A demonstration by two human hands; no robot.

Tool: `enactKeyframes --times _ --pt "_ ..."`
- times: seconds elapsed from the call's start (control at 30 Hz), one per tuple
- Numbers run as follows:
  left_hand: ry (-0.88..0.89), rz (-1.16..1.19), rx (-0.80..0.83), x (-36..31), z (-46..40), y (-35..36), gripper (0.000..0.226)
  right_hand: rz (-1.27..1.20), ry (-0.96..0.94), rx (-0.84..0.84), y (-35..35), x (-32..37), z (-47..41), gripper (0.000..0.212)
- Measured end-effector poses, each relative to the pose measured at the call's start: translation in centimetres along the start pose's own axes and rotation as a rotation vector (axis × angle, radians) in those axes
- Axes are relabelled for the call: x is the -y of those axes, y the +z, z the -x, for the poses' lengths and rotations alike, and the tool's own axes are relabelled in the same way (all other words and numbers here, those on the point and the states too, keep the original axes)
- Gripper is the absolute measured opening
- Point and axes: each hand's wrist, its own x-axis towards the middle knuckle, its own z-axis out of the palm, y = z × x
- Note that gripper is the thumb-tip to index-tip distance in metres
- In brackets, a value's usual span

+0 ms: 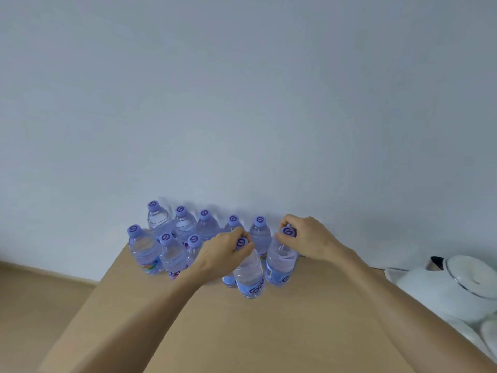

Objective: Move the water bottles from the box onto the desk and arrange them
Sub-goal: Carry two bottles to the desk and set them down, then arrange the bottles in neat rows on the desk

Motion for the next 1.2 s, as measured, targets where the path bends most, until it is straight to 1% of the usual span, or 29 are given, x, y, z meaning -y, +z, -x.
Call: enactKeyframes --times 0.1,0.2,0.3,0.4,0.53,0.63,0.73,0.83,0.9,0.97,1.1,1.2 --pt "0.051 -0.042 0.084 0.7 -1.7 1.4 0.017 0.010 0.047 -0.005 0.8 -1.2 0.1 0.018" --pt "0.123 -0.141 0.153 0.9 -2.9 2.7 0.019 0.056 0.061 0.014 1.6 -1.7 0.3 0.019" --pt "0.153 -0.202 0.173 1.4 -3.6 3.9 0.022 0.101 0.108 0.052 2.7 -2.0 0.7 0.019" --pt "0.174 -0.164 0.150 1.6 -4.2 4.3 0.020 0.112 0.170 0.071 3.6 -2.4 1.2 0.023" --pt "0.214 -0.144 0.142 1.7 -4.2 4.3 0.018 0.079 0.200 0.071 4.1 -2.0 1.6 0.016" --pt "0.235 -0.159 0.180 2.0 -4.0 4.3 0.020 0.076 0.237 0.074 4.4 -1.7 1.9 0.017" --pt "0.253 -0.123 0.252 2.1 -3.8 4.4 0.032 0.024 0.269 0.033 4.9 -1.6 2.6 0.021" --pt "0.262 -0.063 0.274 2.6 -3.2 4.2 0.040 0.001 0.282 -0.012 5.4 -1.1 3.6 0.028" --pt "0.263 0.009 0.264 3.2 -2.7 3.7 0.039 0.077 0.308 -0.071 5.3 -0.4 4.1 0.035" --pt "0.256 0.083 0.235 3.8 -2.0 2.6 0.036 0.116 0.325 -0.159 5.0 0.8 4.2 0.037" --pt "0.234 0.219 0.128 5.5 -0.2 -0.6 0.026 0.039 0.288 -0.215 4.4 3.7 4.0 0.026" --pt "0.180 0.280 0.023 7.1 1.6 -3.6 0.018 0.011 0.237 -0.256 4.4 6.3 3.5 0.021"
